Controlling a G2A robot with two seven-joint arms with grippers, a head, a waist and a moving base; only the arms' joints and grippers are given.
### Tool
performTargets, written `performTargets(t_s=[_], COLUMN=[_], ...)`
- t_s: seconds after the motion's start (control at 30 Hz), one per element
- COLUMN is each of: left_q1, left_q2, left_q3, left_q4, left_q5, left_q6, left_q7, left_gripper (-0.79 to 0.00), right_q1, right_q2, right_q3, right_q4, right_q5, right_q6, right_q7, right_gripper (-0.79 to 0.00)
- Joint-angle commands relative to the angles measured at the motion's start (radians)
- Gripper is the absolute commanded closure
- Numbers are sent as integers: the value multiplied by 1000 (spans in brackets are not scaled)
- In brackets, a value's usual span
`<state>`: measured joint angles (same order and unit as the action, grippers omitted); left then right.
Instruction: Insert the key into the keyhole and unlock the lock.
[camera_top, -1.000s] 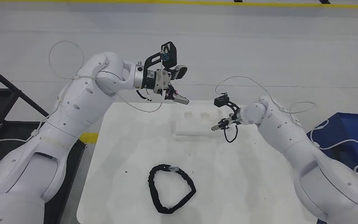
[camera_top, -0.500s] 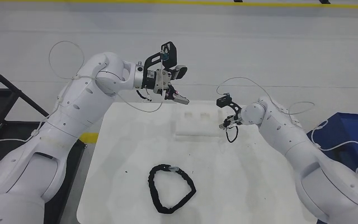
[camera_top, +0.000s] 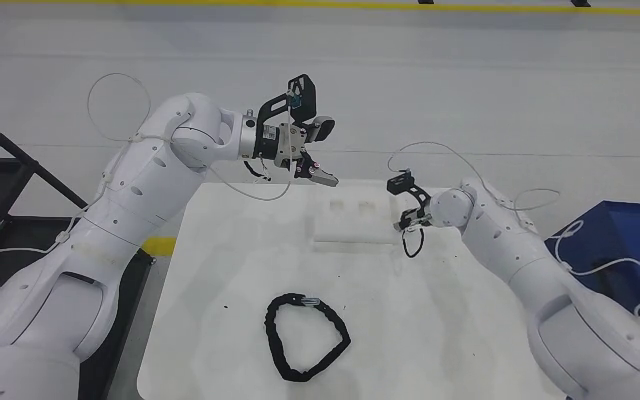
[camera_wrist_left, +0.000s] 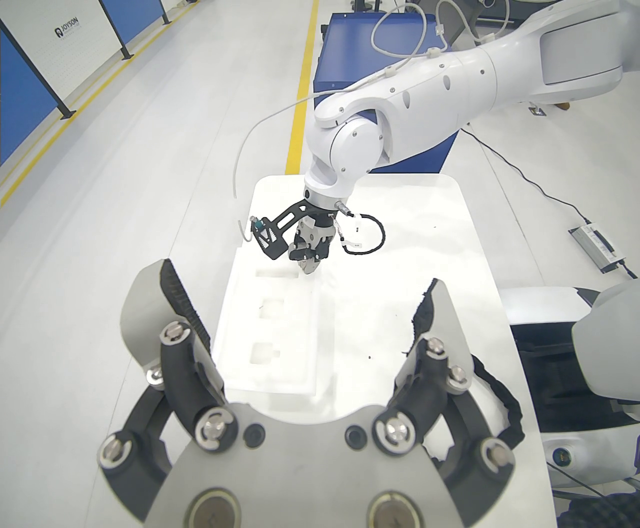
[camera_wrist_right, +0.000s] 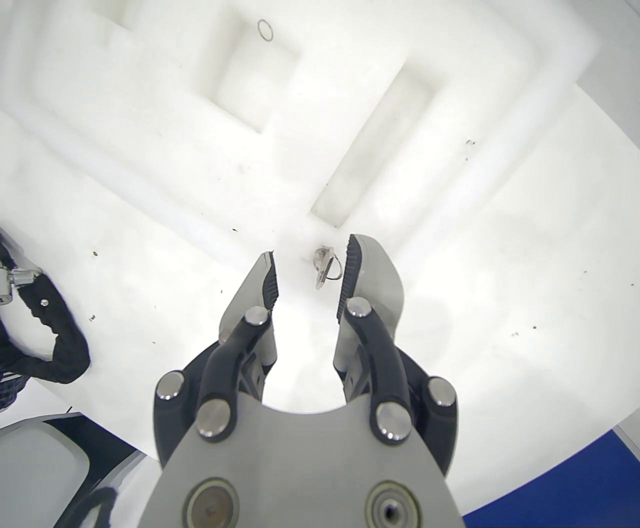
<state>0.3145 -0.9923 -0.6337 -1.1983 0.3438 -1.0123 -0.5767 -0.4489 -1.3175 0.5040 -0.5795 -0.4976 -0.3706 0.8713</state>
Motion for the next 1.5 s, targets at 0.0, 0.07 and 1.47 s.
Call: performTargets(t_s=[0.0,0.07,1.47], left_q1=[0,0,0], left_q2=[0,0,0], left_q3=[0,0,0], left_q4=[0,0,0], left_q5=[0,0,0], left_q6=[0,0,0], left_q7=[0,0,0], left_gripper=[-785,-785,-785], right_q1=[-3,-6,4], right_q2=[-2,-4,-15], right_q3=[3,6,77], right_q4=[5,8,-19], right_q5=[-1,-2,-105], right_q6=[5,4,27], right_q7=[1,0,-2], right_gripper=[-243,-240,0])
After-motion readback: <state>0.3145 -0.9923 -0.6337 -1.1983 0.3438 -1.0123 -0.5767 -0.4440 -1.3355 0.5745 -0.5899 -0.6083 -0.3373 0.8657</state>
